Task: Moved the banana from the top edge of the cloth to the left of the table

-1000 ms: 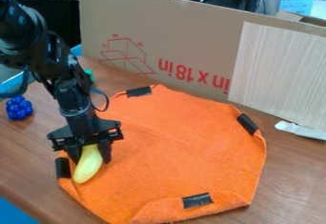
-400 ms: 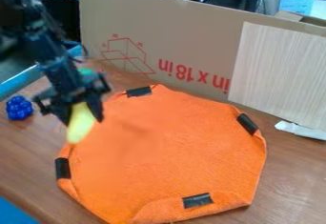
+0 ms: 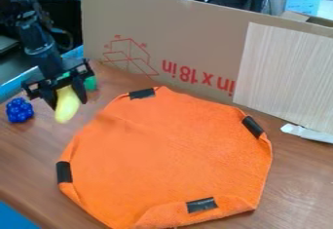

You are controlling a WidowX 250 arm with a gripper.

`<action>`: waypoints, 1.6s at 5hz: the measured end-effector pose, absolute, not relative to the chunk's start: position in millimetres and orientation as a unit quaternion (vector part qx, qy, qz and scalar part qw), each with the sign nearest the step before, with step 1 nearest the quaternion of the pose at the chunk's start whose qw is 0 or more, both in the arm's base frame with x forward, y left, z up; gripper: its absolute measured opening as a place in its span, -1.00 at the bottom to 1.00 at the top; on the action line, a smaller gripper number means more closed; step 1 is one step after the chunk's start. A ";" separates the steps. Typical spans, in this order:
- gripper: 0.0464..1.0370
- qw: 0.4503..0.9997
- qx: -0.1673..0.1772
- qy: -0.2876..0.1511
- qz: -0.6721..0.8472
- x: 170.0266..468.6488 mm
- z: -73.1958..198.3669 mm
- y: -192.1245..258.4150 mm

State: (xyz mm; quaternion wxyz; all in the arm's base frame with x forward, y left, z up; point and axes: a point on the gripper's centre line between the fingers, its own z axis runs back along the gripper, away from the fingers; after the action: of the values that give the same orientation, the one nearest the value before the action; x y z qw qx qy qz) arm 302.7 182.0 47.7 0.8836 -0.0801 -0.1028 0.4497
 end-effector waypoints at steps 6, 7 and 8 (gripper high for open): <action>0.79 0.856 -0.059 -0.115 0.500 324.4 1.0 241.9; 0.93 0.859 -0.059 -0.113 0.495 322.9 0.9 242.4; 0.93 0.863 -0.057 -0.127 0.486 322.9 14.1 239.7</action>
State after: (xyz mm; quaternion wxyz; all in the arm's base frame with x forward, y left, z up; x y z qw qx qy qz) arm 322.9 239.7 14.1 0.8627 -0.0573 -0.1266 0.4862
